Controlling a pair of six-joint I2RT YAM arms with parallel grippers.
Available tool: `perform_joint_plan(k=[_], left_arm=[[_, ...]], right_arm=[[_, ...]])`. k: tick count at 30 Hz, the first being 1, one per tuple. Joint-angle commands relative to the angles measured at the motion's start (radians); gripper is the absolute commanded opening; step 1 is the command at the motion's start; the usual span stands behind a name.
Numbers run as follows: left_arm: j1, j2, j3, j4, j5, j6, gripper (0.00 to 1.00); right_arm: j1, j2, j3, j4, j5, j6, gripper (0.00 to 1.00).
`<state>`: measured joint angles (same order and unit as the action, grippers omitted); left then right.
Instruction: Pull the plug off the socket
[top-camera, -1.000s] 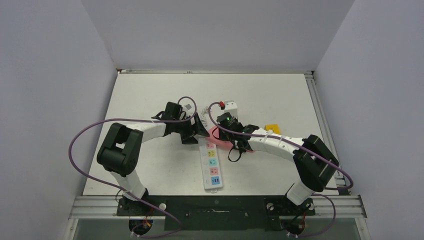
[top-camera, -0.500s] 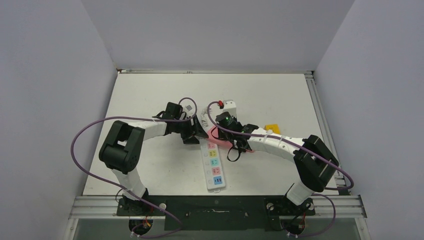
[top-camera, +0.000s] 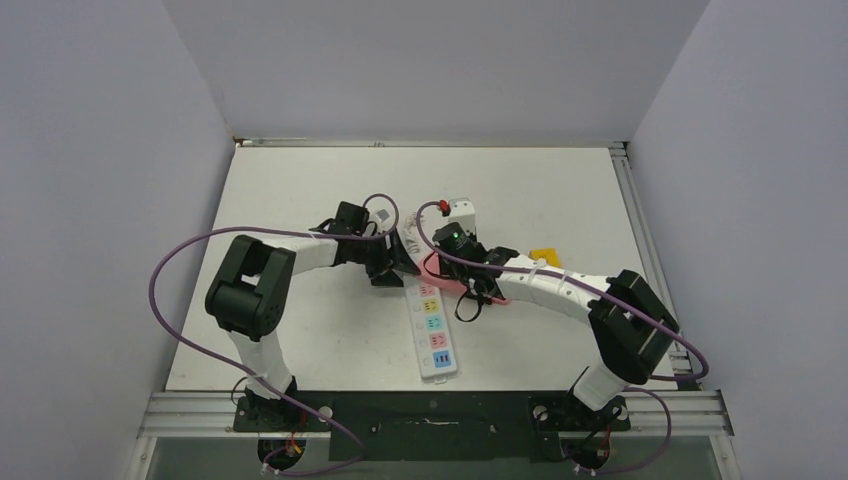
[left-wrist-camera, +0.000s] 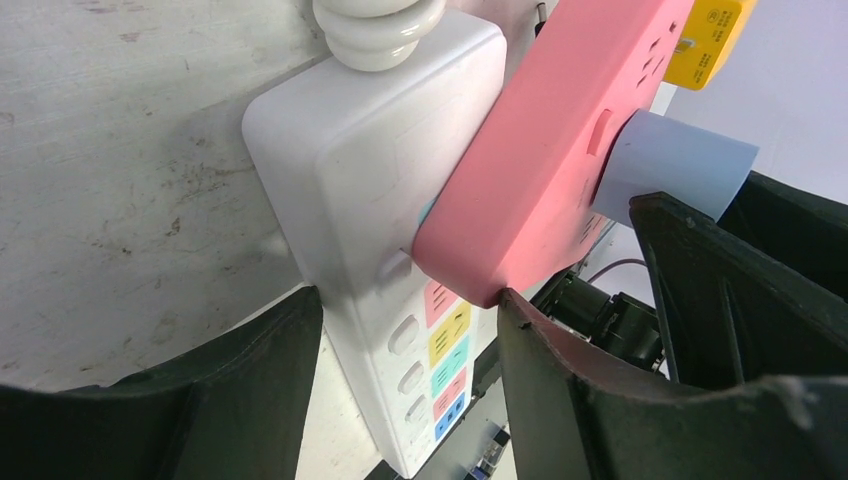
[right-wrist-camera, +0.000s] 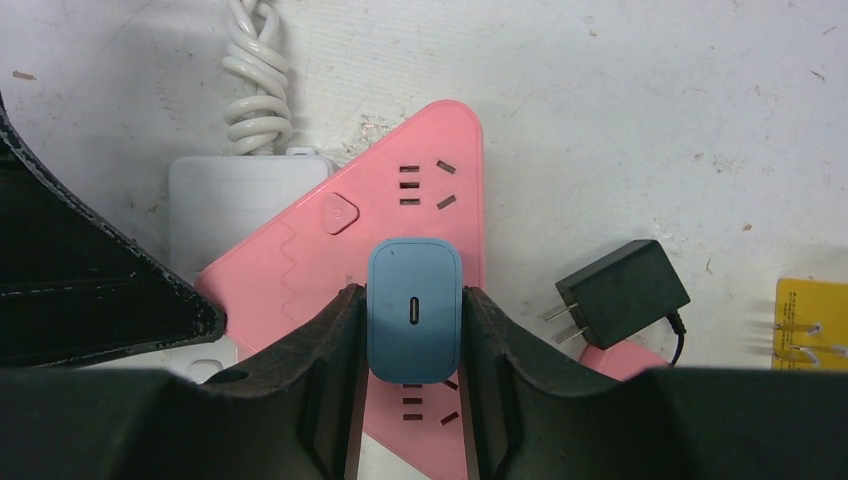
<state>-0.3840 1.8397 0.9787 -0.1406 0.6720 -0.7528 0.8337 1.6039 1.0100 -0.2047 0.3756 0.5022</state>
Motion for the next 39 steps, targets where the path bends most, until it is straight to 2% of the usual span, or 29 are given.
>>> perform_joint_plan(k=[1, 6, 11, 21, 39], left_arm=[[-0.038, 0.09, -0.023, -0.089, -0.176, 0.069, 0.5], [-0.044, 0.1, -0.018, -0.091, -0.181, 0.072, 0.5], [-0.046, 0.107, -0.011, -0.091, -0.181, 0.072, 0.49], [-0.047, 0.116, -0.005, -0.084, -0.173, 0.066, 0.49], [-0.047, 0.116, -0.002, -0.074, -0.166, 0.057, 0.48]], right_arm=[[-0.018, -0.053, -0.003, 0.031, -0.113, 0.035, 0.05], [-0.062, -0.072, -0.036, 0.063, -0.19, 0.05, 0.05], [-0.067, -0.08, -0.041, 0.065, -0.19, 0.05, 0.05], [-0.016, -0.065, -0.017, 0.036, -0.079, 0.034, 0.05], [0.12, 0.053, 0.119, -0.095, 0.147, -0.002, 0.05]])
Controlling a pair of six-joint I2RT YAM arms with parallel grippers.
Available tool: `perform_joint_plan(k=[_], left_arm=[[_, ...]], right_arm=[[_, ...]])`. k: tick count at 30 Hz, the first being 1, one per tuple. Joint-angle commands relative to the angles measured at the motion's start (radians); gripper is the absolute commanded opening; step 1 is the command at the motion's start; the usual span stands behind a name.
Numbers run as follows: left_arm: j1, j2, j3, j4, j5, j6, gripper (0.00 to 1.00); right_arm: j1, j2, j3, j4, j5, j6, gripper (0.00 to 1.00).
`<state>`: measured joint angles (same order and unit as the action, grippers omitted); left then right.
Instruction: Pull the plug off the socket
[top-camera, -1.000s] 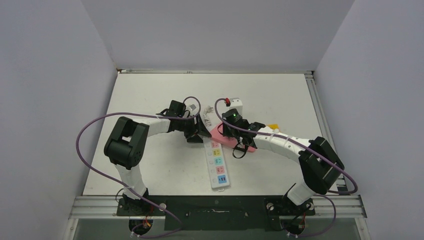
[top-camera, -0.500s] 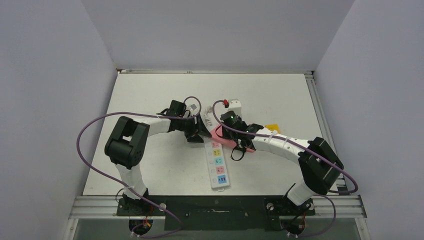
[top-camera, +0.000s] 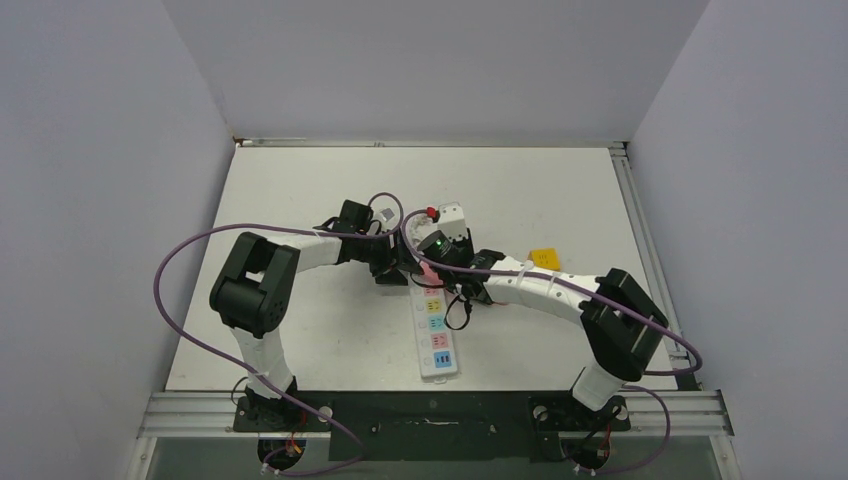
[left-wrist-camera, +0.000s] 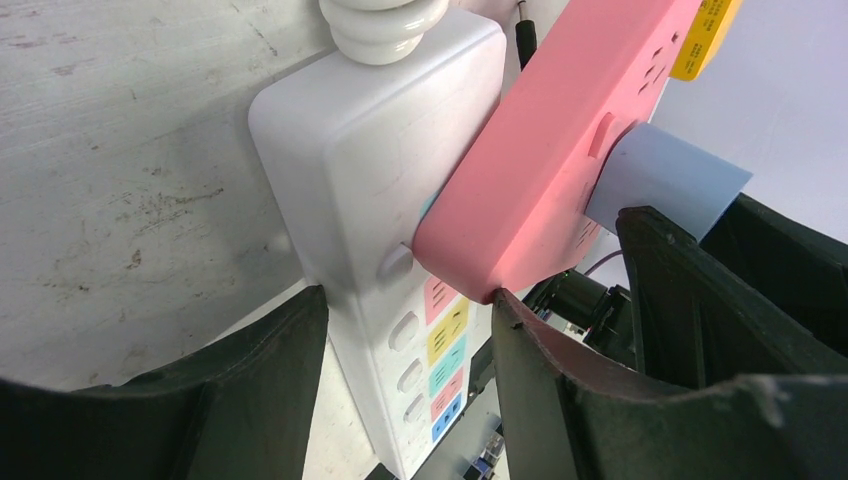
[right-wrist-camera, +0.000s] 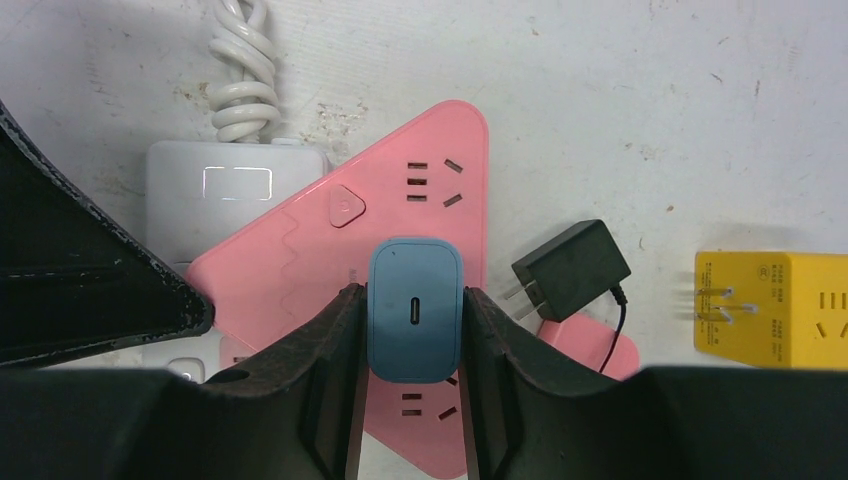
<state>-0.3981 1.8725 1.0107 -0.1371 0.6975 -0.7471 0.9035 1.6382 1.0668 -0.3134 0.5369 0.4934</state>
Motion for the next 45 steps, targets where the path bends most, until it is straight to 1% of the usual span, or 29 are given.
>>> perform_joint_plan(k=[1, 4, 9, 12, 15, 17, 23, 28, 31, 37, 42, 45], left_arm=[[-0.033, 0.083, -0.032, -0.078, -0.192, 0.052, 0.48], [-0.033, 0.083, -0.033, -0.078, -0.192, 0.052, 0.48], [-0.033, 0.085, -0.034, -0.079, -0.196, 0.05, 0.48], [-0.033, 0.088, -0.033, -0.078, -0.196, 0.05, 0.48], [-0.033, 0.089, -0.031, -0.083, -0.197, 0.052, 0.48], [-0.032, 0.092, -0.031, -0.083, -0.2, 0.053, 0.47], [-0.031, 0.096, -0.029, -0.087, -0.205, 0.056, 0.48], [-0.031, 0.095, -0.028, -0.088, -0.205, 0.058, 0.47], [-0.031, 0.094, -0.027, -0.088, -0.205, 0.058, 0.48], [-0.031, 0.096, -0.024, -0.09, -0.205, 0.06, 0.47], [-0.031, 0.095, -0.024, -0.09, -0.205, 0.061, 0.47], [-0.031, 0.095, -0.023, -0.09, -0.205, 0.061, 0.47]], right_arm=[[0.053, 0.022, 0.067, 0.013, -0.011, 0.006, 0.05], [0.056, 0.027, 0.073, 0.009, -0.016, 0.008, 0.05], [0.028, 0.003, 0.053, 0.034, -0.1, 0.032, 0.05], [-0.013, -0.03, 0.021, 0.072, -0.186, 0.043, 0.05], [-0.086, -0.067, -0.038, 0.134, -0.322, 0.065, 0.05], [-0.121, -0.092, -0.067, 0.167, -0.383, 0.08, 0.05], [-0.141, -0.115, -0.091, 0.178, -0.399, 0.085, 0.05], [-0.135, -0.111, -0.097, 0.173, -0.372, 0.08, 0.05], [-0.116, -0.109, -0.084, 0.153, -0.325, 0.07, 0.05], [-0.039, -0.081, -0.024, 0.082, -0.176, 0.042, 0.05], [0.032, -0.027, 0.041, 0.017, -0.044, 0.018, 0.05], [0.056, 0.001, 0.066, -0.011, 0.003, 0.011, 0.05]])
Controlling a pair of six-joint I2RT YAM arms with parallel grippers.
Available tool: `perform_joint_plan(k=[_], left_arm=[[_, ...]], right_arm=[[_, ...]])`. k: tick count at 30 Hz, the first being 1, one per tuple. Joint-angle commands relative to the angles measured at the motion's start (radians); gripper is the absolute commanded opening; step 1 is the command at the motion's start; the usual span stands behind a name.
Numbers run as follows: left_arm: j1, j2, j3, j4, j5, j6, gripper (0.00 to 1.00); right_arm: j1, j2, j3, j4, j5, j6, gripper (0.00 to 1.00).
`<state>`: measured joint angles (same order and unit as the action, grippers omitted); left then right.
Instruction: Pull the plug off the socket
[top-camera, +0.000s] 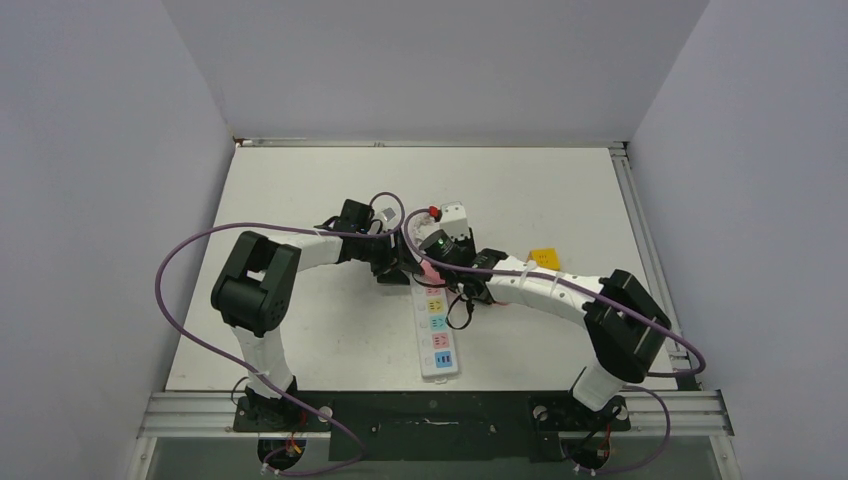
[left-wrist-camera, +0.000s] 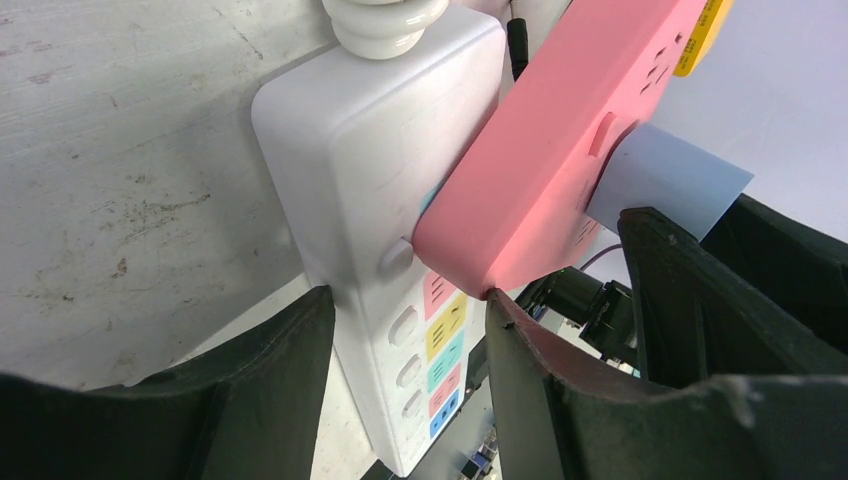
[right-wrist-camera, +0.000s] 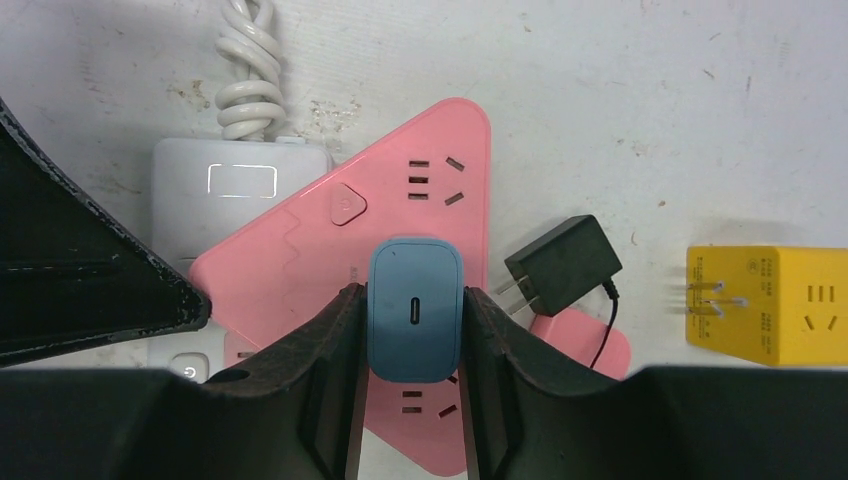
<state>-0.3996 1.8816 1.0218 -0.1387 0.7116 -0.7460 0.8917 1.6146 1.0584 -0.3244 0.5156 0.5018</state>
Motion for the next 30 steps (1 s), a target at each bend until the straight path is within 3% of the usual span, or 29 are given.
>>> perform_joint_plan(k=[1, 10, 23, 30], left_arm=[[-0.03, 0.085, -0.034, -0.09, -0.219, 0.06, 0.47], [-0.03, 0.085, -0.033, -0.089, -0.219, 0.06, 0.47], [-0.03, 0.09, -0.029, -0.095, -0.227, 0.063, 0.46], [-0.029, 0.095, -0.027, -0.099, -0.229, 0.067, 0.45]], right_arm=[[0.072, 0.031, 0.081, -0.007, 0.035, 0.002, 0.05], [0.079, 0.034, 0.087, -0.012, 0.034, 0.005, 0.05], [-0.093, -0.083, -0.064, 0.156, -0.306, 0.047, 0.05], [-0.106, -0.101, -0.07, 0.152, -0.299, 0.047, 0.05]])
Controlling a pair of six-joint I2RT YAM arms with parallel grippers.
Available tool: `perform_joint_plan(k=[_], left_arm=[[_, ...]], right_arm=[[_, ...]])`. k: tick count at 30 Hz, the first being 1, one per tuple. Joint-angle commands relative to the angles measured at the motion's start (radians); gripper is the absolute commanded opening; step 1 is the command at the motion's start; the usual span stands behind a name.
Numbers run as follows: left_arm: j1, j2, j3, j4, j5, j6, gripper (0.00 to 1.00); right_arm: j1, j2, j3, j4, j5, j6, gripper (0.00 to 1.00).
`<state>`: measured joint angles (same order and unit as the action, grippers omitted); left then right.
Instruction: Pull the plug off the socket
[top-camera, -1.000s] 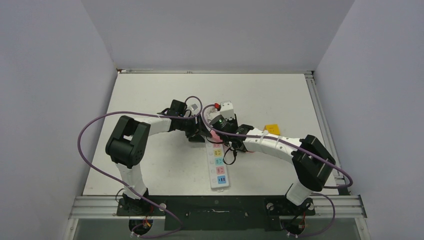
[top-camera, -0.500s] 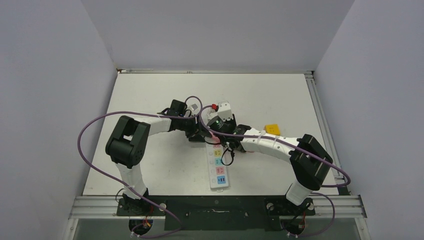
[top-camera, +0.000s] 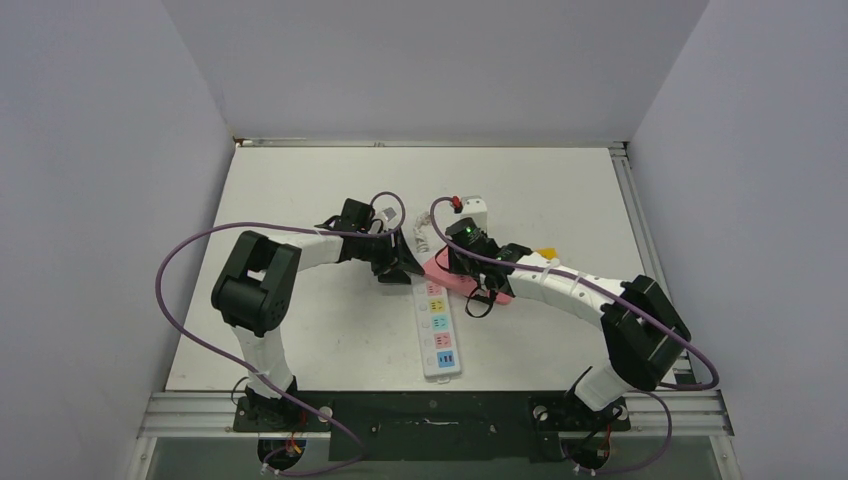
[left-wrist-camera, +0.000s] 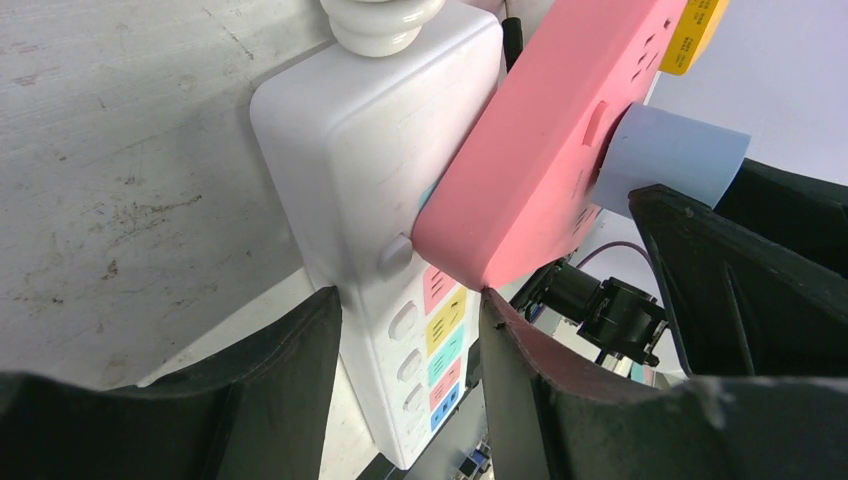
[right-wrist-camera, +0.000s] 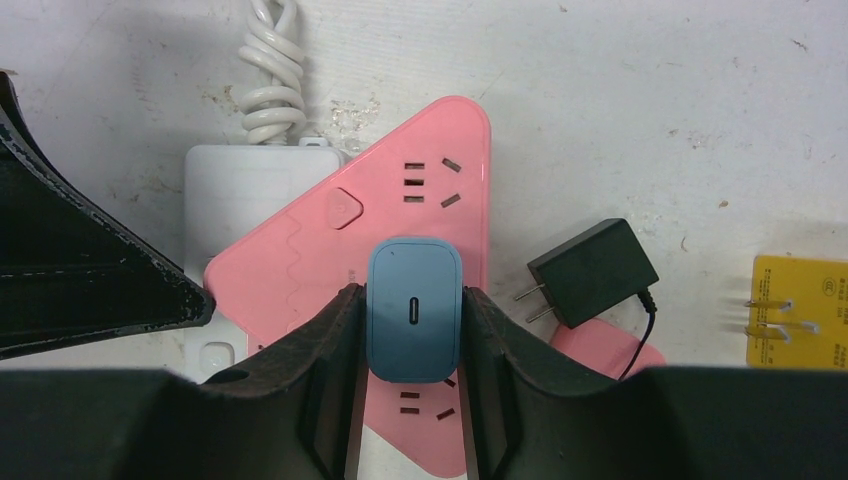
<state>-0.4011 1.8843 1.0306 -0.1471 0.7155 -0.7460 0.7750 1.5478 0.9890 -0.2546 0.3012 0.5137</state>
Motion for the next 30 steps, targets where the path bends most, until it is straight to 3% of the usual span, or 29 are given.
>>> perform_joint_plan(k=[1, 19, 30], left_arm=[[-0.028, 0.094, -0.036, -0.092, -0.233, 0.068, 0.45], [-0.028, 0.105, -0.028, -0.098, -0.235, 0.076, 0.44], [-0.028, 0.105, -0.028, -0.1, -0.235, 0.076, 0.44]], right_arm=[[0.014, -0.032, 0.001, 0.08, -0.076, 0.033, 0.05], [0.185, 0.06, 0.131, -0.044, 0.227, -0.046, 0.05], [0.203, 0.078, 0.153, -0.059, 0.233, -0.067, 0.05]])
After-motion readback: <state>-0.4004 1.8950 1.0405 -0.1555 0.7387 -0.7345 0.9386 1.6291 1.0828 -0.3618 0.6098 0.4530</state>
